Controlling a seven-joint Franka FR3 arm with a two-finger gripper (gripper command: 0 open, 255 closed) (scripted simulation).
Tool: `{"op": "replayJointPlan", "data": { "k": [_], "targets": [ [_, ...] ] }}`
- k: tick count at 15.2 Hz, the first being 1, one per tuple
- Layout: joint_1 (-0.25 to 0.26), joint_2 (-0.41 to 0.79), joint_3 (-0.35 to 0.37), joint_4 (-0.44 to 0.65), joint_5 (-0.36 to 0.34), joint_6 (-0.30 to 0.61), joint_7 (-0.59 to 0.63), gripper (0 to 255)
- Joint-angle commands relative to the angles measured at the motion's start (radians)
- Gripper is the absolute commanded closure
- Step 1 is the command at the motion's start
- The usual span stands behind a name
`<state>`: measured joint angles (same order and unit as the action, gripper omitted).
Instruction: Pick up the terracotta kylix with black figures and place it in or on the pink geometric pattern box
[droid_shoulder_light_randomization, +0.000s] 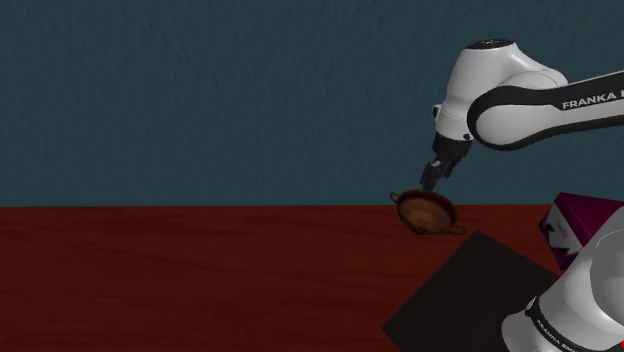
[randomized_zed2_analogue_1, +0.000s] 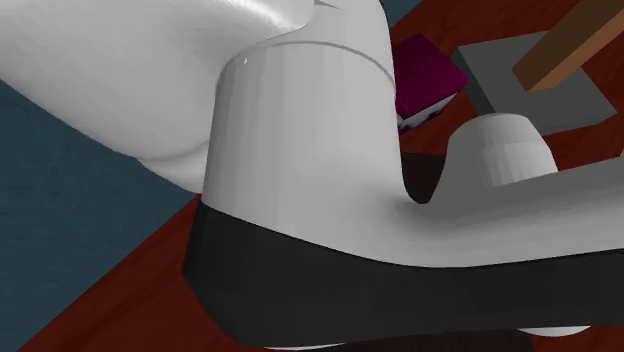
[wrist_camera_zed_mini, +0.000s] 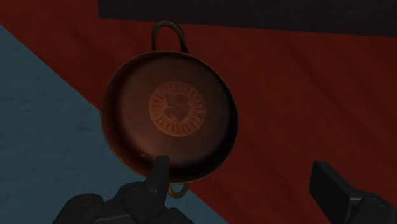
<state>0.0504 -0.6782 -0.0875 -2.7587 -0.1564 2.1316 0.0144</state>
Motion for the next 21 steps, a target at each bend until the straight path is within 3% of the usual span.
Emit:
{"op": "replayJointPlan", "data": {
  "k": [1, 9, 17, 21],
  "targets": [
    [-0.001, 0.052, -0.006, -0.048, -0.013, 0.109, -0.001, 0],
    [-0.010, 0.394, -0.006, -0.095, -0.075, 0.522, 0.024, 0],
    [-0.036, 0.558, -0.003, -0.090, -0.128, 0.683, 0.060, 0],
    [-0.038, 0.570, -0.003, -0.089, -0.134, 0.694, 0.064, 0]
  ]
}}
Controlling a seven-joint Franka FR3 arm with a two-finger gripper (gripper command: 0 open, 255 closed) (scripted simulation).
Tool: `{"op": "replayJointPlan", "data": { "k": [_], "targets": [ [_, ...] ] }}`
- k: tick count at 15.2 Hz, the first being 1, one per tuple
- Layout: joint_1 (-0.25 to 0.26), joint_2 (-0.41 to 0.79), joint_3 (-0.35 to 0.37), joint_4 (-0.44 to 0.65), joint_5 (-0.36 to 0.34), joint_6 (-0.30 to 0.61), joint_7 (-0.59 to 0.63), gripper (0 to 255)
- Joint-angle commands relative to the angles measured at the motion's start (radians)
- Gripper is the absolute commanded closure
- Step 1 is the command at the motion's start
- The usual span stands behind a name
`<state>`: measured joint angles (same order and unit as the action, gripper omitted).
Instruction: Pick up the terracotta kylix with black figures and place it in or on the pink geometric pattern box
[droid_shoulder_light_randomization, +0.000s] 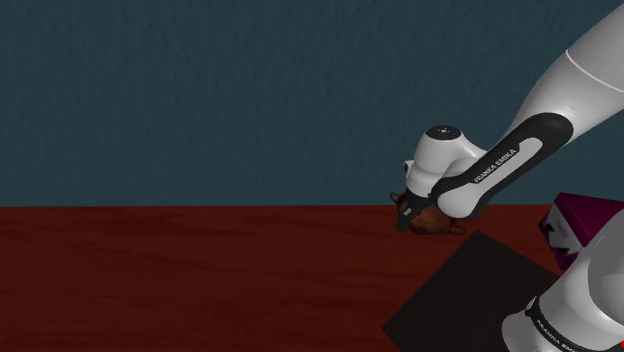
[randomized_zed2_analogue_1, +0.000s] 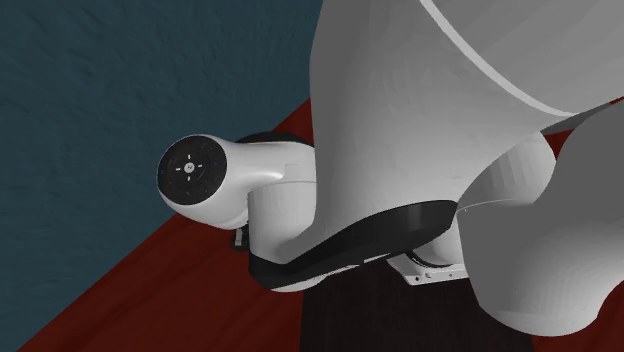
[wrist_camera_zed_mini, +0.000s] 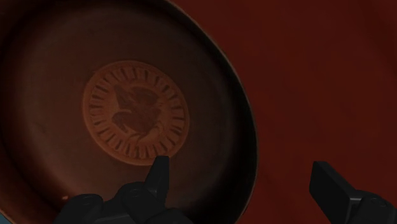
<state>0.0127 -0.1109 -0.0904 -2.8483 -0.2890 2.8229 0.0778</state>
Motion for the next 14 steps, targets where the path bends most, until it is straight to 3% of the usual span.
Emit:
{"op": "replayJointPlan", "data": {
  "k": [1, 4, 5, 14],
  "targets": [
    [0.000, 0.003, 0.000, 0.000, -0.001, 0.002, 0.001, 0],
    [0.000, 0.002, 0.000, 0.000, -0.001, 0.002, 0.001, 0],
    [0.000, 0.002, 0.000, 0.000, -0.001, 0.002, 0.001, 255],
    [0.000, 0.003, 0.000, 0.000, -0.001, 0.002, 0.001, 255]
  ]
}}
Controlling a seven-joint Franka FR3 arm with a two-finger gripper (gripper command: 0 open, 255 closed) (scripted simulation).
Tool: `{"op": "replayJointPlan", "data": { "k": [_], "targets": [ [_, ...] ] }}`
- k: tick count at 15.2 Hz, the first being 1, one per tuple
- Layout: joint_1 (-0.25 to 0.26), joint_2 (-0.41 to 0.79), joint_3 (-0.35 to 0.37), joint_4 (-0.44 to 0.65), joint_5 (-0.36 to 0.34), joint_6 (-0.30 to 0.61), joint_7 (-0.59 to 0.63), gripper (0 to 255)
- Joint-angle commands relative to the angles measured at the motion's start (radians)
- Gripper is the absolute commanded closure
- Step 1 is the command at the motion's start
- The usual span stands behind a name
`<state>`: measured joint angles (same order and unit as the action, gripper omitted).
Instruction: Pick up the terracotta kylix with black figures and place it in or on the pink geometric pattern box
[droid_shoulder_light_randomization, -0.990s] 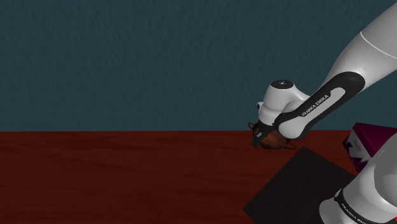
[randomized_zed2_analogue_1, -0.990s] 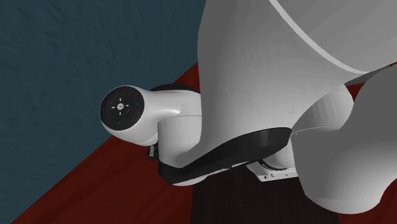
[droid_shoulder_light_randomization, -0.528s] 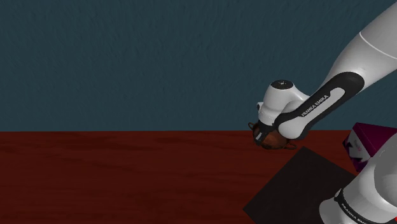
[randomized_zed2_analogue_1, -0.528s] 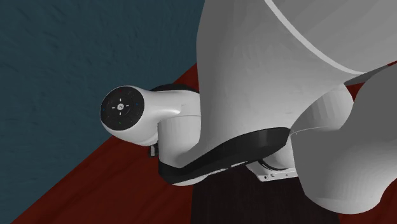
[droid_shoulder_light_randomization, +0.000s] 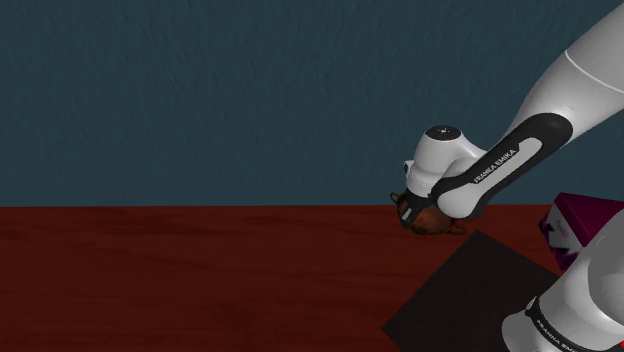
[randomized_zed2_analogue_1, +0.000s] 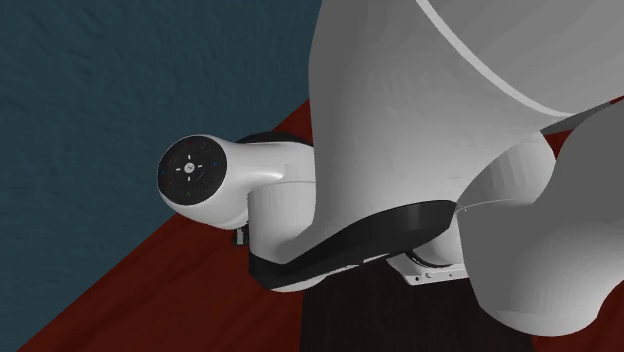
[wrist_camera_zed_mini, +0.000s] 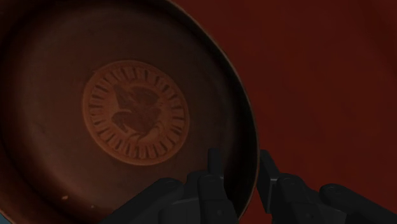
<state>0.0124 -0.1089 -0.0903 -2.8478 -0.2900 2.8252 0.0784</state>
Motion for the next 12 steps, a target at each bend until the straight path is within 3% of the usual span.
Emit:
{"op": "replayJointPlan", "data": {
  "k": [1, 12],
  "targets": [
    [0.003, -0.019, -0.001, 0.000, 0.010, -0.019, -0.008, 255],
    [0.031, -0.211, -0.009, 0.019, 0.071, -0.230, -0.064, 255]
  ]
}}
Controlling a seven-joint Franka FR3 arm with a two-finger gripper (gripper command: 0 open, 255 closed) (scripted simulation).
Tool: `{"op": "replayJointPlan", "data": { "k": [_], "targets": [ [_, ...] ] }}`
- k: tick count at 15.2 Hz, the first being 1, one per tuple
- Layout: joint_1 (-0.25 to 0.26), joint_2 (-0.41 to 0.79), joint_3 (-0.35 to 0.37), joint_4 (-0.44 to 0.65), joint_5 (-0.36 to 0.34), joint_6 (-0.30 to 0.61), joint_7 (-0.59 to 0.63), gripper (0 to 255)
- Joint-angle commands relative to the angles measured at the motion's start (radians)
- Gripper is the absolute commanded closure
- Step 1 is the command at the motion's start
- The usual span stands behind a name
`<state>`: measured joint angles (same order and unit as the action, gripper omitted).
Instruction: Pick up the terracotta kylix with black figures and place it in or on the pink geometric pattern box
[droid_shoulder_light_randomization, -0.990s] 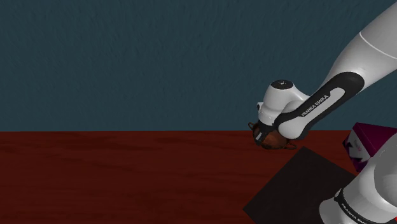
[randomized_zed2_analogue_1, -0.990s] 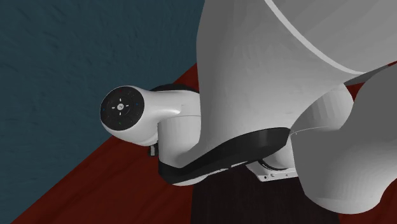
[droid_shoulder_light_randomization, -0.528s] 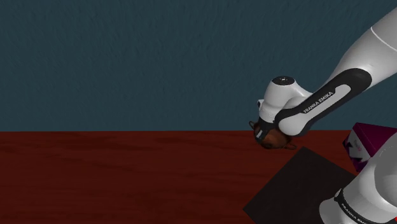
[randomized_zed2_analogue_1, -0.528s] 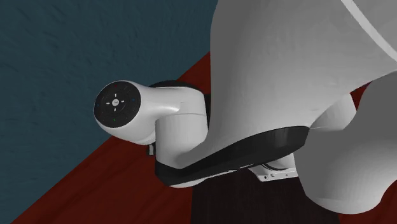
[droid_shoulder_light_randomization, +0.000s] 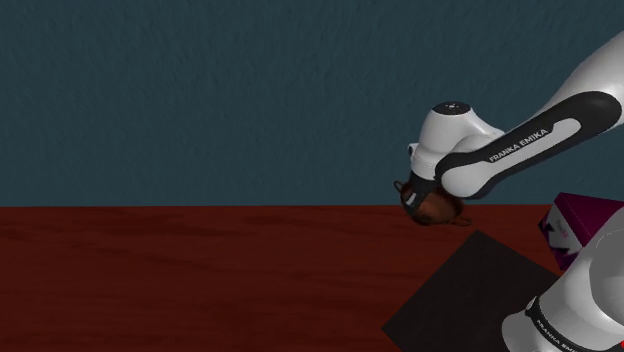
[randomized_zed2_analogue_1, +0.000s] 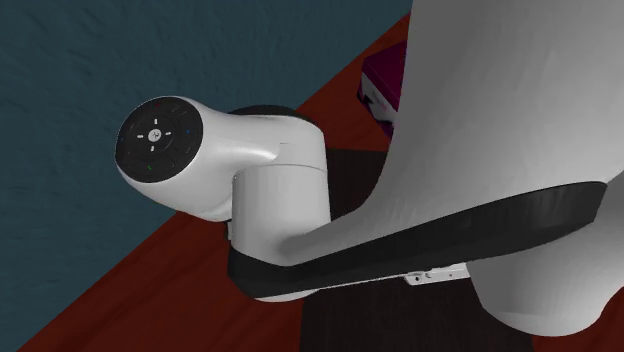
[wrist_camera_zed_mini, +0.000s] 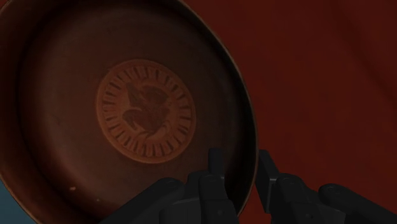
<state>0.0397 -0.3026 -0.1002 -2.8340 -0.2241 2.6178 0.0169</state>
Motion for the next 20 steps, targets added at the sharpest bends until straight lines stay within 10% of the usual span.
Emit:
{"op": "replayJointPlan", "data": {
  "k": [1, 20],
  "targets": [
    [0.006, -0.032, 0.001, 0.009, 0.009, -0.041, -0.005, 255],
    [0.026, -0.246, 0.008, 0.133, 0.054, -0.378, -0.048, 255]
  ]
}}
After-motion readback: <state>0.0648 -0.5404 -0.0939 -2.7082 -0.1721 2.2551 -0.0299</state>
